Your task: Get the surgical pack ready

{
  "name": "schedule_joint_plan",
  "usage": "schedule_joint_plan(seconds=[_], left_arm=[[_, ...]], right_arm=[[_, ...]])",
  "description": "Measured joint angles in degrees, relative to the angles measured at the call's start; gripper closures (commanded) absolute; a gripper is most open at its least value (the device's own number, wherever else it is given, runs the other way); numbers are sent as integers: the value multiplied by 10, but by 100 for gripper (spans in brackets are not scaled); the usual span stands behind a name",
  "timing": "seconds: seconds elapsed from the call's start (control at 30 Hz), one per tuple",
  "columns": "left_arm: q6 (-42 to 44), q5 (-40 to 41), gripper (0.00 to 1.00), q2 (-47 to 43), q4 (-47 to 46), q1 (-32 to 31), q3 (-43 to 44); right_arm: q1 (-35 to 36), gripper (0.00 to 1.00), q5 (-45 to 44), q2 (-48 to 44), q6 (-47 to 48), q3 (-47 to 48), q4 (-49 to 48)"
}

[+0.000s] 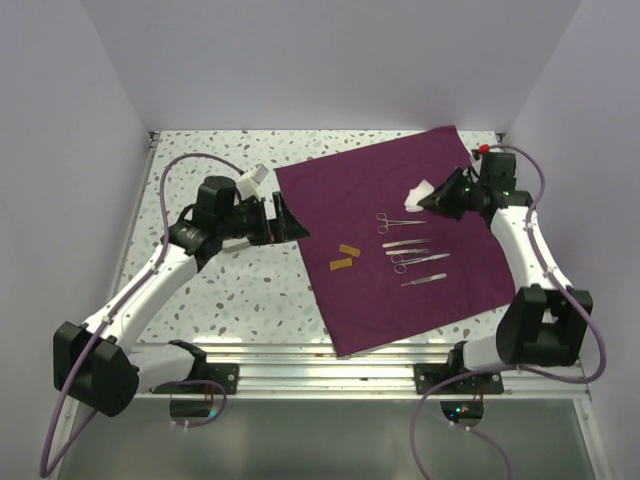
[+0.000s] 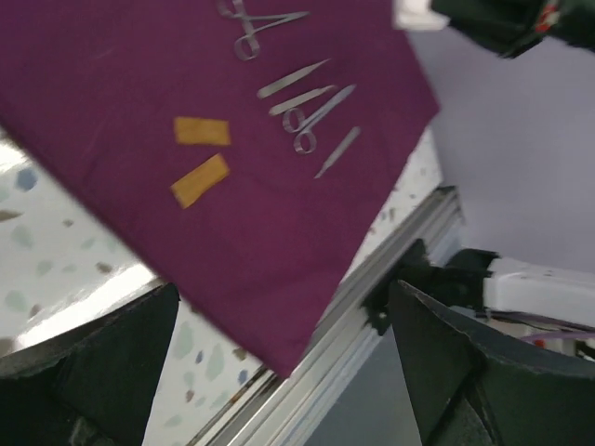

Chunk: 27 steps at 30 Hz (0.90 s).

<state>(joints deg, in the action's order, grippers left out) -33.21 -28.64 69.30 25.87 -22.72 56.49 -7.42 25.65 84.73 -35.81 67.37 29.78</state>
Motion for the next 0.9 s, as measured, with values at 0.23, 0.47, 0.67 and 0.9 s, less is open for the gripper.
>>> schedule_joint_plan(seconds=[0.23, 0.47, 0.67, 0.9], left_arm=[[-218, -107, 0, -40, -339, 5, -107], [-353, -118, 0, -40, -509, 1, -179], [-393, -111, 0, -54, -549, -4, -195], [-415, -102, 2, -54, -567, -10, -197]], right_arm=[[176, 100, 84, -101, -52, -4, -10], [304, 100, 132, -109, -135, -12, -77], [358, 100, 146, -109, -181, -19, -128], [386, 100, 153, -109, -206, -31, -152]])
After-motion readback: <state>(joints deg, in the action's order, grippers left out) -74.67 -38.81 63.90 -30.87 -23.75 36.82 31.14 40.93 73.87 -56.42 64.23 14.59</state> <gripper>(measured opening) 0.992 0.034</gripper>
